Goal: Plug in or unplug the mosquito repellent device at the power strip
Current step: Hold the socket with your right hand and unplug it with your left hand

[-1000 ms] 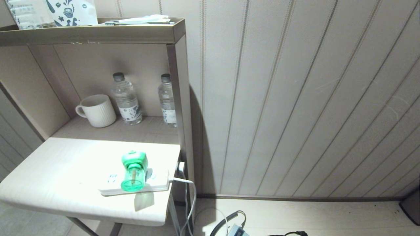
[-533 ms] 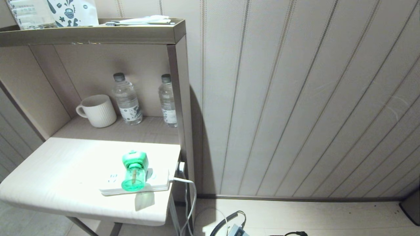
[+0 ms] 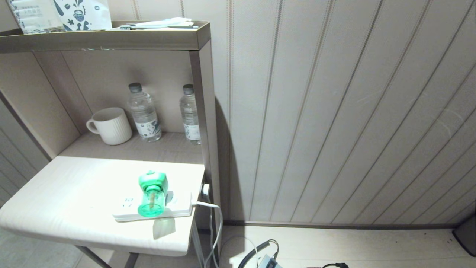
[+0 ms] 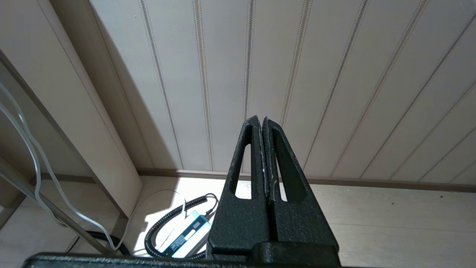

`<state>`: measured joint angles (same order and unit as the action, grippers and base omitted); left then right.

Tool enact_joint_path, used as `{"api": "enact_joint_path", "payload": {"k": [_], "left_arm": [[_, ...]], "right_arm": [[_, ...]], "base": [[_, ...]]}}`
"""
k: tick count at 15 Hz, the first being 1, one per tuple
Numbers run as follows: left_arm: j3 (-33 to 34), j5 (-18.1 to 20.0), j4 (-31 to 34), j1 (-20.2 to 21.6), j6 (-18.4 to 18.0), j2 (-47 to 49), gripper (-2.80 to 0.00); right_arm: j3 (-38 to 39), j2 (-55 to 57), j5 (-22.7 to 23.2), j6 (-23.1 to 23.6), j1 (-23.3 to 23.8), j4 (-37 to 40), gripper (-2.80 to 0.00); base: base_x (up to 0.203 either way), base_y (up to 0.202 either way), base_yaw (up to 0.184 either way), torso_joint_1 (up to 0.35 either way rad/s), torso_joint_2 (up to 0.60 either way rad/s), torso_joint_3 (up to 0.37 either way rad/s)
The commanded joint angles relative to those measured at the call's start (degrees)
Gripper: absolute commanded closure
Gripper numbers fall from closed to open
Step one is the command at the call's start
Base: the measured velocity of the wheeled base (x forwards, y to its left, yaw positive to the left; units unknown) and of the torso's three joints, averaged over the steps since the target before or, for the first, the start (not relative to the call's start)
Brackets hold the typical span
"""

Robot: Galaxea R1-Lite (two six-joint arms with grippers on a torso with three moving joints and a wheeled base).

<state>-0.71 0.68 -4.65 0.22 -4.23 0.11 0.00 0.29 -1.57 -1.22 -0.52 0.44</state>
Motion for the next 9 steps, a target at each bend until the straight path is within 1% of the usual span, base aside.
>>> {"api": "enact_joint_path", "payload": {"k": [1,2,3,4,5,9], "left_arm": [[0.7,-0.2,-0.7,0.0,1.4,0.0,0.0],[0.7,-0.2,-0.7,0.0,1.7,0.0,0.0],[0.7,-0.3,-0.9,0.0,2.6,0.0,0.0],[0.7,-0.5,-1.0,0.0,4.2,0.0,0.0],[0.7,-0.6,-1.4,0.0,4.7,0.0,0.0],[0.7,-0.6,-1.4,0.0,4.7,-0.1,0.0]], "right_arm": [[0.0,0.1,0.0,0.0,0.0,0.0,0.0],[0.0,0.1,0.0,0.0,0.0,0.0,0.0],[0.0,0.1,0.0,0.0,0.0,0.0,0.0],[0.0,0.1,0.0,0.0,0.0,0.0,0.0],[0.0,0.1,0.0,0.0,0.0,0.0,0.0],[0.0,0.1,0.0,0.0,0.0,0.0,0.0]], "base": [[0.0,0.0,0.0,0.0,0.0,0.0],[0.0,0.0,0.0,0.0,0.0,0.0],[0.0,0.0,0.0,0.0,0.0,0.0],[0.0,0.0,0.0,0.0,0.0,0.0],[0.0,0.0,0.0,0.0,0.0,0.0],[0.0,0.0,0.0,0.0,0.0,0.0]]}}
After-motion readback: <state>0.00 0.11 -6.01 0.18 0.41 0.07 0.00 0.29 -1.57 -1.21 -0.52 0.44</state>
